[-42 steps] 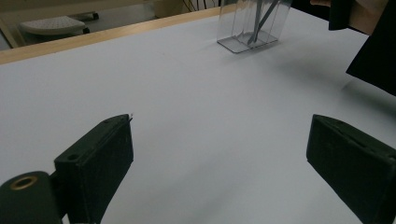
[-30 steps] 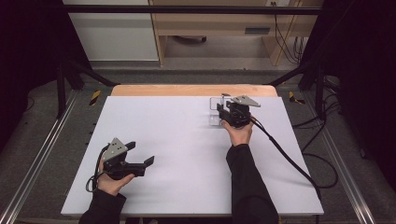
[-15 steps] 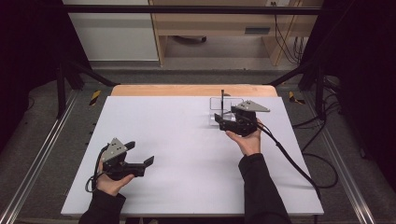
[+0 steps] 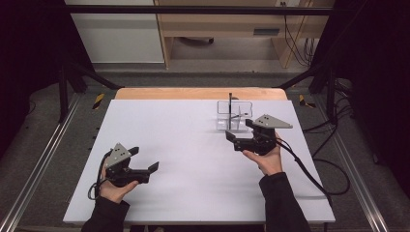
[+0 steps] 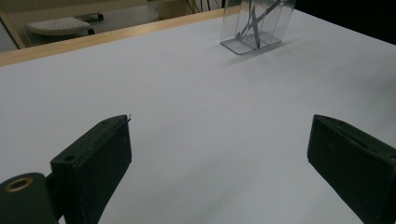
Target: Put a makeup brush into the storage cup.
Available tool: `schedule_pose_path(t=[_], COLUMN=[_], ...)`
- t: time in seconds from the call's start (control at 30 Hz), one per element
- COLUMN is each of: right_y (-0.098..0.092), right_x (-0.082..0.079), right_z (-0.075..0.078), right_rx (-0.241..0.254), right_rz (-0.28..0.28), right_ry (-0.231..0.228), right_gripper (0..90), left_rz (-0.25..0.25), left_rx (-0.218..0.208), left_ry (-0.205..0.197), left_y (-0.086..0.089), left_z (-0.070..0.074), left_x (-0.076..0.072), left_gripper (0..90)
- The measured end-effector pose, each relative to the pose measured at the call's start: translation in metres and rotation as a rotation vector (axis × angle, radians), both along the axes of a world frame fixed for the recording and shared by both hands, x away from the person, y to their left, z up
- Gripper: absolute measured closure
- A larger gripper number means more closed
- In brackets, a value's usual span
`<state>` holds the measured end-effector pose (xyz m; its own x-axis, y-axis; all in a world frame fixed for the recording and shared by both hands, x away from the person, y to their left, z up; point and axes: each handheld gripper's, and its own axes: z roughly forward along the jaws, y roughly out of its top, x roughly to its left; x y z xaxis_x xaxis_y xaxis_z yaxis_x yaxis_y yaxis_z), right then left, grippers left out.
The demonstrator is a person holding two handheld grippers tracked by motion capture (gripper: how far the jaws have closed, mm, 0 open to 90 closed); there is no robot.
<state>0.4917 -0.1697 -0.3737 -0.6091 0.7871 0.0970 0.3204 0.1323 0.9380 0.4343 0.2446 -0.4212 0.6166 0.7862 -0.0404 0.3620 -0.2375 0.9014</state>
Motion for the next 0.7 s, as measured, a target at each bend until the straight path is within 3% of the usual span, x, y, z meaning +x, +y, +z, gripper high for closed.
schedule_pose_path(t=[0.13,0.37,0.7], right_y=[-0.007,-0.019,-0.032], right_x=[-0.01,-0.024,-0.044], right_z=[-0.003,-0.01,-0.02], right_rx=[0.023,0.001,0.012], right_rz=[0.016,0.026,0.056], right_ry=[0.005,0.01,-0.002], right_gripper=[10.7,7.8,7.1], left_rz=[0.003,0.008,0.01], left_rx=[0.001,0.001,0.005], left_ry=[0.001,0.005,0.006], left_y=[0.0,0.001,0.002], left_z=[-0.001,-0.001,-0.003], left_x=[0.0,-0.001,-0.001], left_gripper=[5.7,5.7,5.6])
